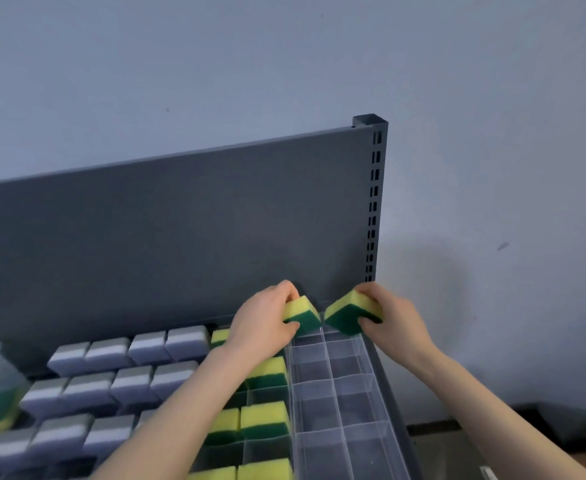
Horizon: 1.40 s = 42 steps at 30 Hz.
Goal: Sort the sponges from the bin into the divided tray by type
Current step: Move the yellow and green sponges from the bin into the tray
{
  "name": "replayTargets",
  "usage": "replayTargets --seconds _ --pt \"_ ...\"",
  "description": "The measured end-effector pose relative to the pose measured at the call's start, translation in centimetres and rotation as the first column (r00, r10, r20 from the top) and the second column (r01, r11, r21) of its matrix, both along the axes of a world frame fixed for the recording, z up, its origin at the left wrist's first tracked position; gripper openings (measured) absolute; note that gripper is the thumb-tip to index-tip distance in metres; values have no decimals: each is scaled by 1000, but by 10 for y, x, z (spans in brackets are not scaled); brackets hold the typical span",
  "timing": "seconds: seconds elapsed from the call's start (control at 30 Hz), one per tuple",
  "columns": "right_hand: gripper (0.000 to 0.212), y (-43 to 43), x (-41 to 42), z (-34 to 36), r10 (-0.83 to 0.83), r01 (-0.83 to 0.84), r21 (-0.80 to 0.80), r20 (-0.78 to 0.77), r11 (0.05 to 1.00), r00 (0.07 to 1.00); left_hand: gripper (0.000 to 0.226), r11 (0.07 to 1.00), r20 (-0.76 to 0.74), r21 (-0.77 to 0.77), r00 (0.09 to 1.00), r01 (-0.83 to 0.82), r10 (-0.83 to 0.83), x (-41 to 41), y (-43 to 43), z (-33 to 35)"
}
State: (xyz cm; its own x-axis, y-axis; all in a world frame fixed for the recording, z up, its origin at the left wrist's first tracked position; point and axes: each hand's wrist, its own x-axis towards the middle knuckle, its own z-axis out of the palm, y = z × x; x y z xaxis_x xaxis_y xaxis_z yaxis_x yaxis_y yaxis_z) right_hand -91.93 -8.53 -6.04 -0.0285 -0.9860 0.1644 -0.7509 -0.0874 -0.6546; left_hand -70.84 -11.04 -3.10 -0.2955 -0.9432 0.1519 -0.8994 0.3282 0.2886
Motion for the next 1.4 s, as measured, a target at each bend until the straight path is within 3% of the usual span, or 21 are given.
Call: replayTargets --seconds 0.2,0.43,0.67,0.97,1.17,1.27,1.4 --pt "39 -4 2 -1 105 -103 22 -196 994 975 32 993 89 47 990 106 -110 6 -11 -6" --pt "32 -26 8 19 260 -209 174 -363 962 895 28 977 95 90 975 192 -200 1 -25 -4" --pt "33 -37 5 25 320 -231 256 -400 939 859 32 966 159 175 963 192 -220 5 -30 -15" --pt "29 -58 25 11 463 -237 446 -512 863 724 49 938 318 284 903 198 -287 -12 -47 -17" --pt "21 -52 33 -9 437 -187 431 -609 883 662 33 947 352 272 899 169 -261 -20 -42 -34" --pt "25 -47 33 -12 420 -188 407 -615 894 667 37 953 338 250 906 173 -254 -19 -40 -35" --pt "31 -39 27 -10 429 -247 387 -509 889 746 45 960 333 209 910 184 -247 -17 -34 -33"
